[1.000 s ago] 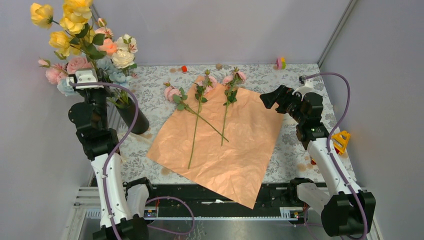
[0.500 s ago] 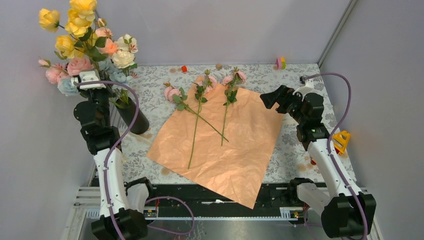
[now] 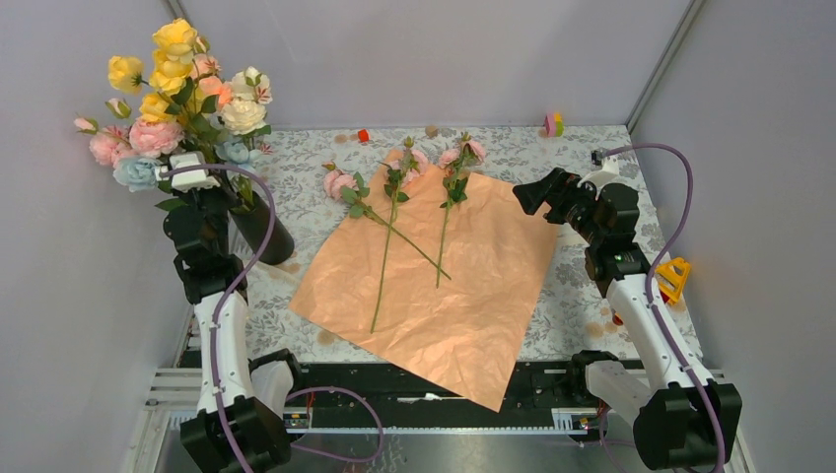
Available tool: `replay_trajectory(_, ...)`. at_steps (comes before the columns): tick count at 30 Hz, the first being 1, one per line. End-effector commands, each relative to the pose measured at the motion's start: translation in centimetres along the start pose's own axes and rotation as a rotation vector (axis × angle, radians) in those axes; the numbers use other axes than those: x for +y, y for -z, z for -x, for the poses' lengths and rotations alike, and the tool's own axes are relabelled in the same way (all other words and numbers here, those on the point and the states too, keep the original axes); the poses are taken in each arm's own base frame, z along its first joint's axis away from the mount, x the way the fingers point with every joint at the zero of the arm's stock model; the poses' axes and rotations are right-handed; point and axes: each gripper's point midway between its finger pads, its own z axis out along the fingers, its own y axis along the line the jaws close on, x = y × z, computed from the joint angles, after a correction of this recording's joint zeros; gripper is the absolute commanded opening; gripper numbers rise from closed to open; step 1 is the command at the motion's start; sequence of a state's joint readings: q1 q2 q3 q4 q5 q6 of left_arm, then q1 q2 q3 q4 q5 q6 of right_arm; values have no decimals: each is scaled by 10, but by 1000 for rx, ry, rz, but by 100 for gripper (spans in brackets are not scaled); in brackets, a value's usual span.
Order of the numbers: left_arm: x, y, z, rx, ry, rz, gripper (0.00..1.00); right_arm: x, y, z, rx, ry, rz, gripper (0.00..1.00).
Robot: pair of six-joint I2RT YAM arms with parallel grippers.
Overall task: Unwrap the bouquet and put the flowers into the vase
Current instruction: Insert the fake flower into the vase.
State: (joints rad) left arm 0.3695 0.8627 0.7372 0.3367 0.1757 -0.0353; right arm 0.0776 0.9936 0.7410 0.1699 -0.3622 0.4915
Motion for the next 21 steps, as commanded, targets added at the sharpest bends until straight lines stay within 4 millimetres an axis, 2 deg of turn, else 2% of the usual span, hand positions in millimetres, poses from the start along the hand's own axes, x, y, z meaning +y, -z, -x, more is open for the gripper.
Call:
replay_trajectory(1,1,-1,2,-15,74,14,0,9,1,6,-18,10,45,100)
replay_trajectory(6,5,8,-15,41,98,50,0,9,0,4,-12,3,52,100)
replay_trajectory(10,0,12,-23,80,117,32,7,11,-2,3,-6,-8,68,100)
replay_trajectory(16,-6,11,-6,66,143,5,26,13,-1,2,-1,-12,81,100)
replay_trajectory(21,-12,9,3,76,162,-22,34,15,-3,-1,14,-16,93,100)
